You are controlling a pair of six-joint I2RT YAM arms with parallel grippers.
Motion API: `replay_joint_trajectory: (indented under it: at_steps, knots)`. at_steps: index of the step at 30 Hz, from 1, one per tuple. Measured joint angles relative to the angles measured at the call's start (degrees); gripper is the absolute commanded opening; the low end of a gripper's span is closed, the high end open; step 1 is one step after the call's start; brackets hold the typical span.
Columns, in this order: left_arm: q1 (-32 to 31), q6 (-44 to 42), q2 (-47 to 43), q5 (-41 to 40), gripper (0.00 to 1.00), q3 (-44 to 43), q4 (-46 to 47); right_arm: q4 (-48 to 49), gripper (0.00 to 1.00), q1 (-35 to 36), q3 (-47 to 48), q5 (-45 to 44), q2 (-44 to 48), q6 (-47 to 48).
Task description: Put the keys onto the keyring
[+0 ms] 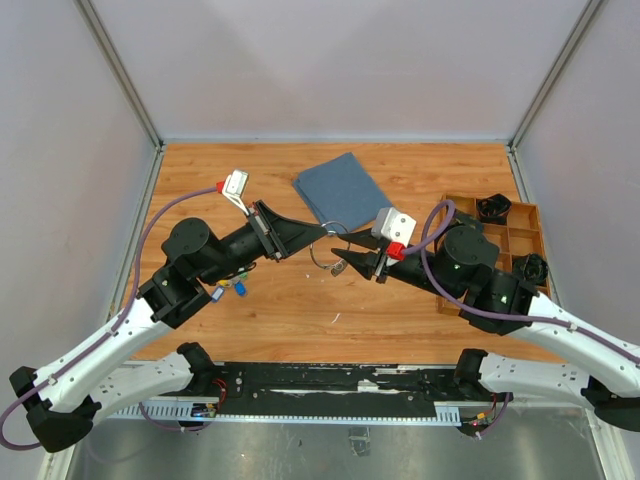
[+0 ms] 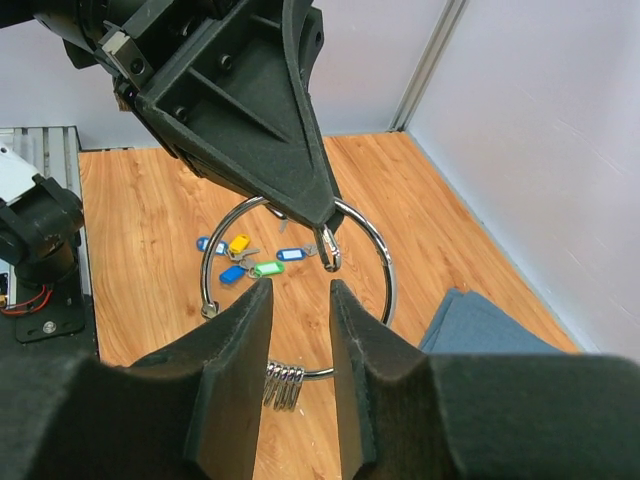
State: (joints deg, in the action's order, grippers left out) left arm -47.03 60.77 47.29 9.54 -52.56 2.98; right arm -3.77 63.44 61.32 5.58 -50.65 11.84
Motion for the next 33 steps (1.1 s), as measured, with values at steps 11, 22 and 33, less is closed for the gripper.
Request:
replay_joint_trajectory:
  at_steps: [11, 22, 33]
  knots:
    - [0.00, -0.31, 0.00, 0.85, 0.00, 0.13, 0.28, 0.59, 0.26, 0.00, 0.00, 0.35, -0.50, 0.09]
    - [0.00, -0.31, 0.02, 1.22, 0.00, 0.28, 1.36, 1.33, 0.26, 0.00, 0.02, 0.48, -0.59, 0.07]
    - [0.00, -0.37, 0.13, 1.70, 0.01, 0.59, 1.42, 3.76, 0.40, 0.00, 0.02, 0.44, 0.00, 0.04]
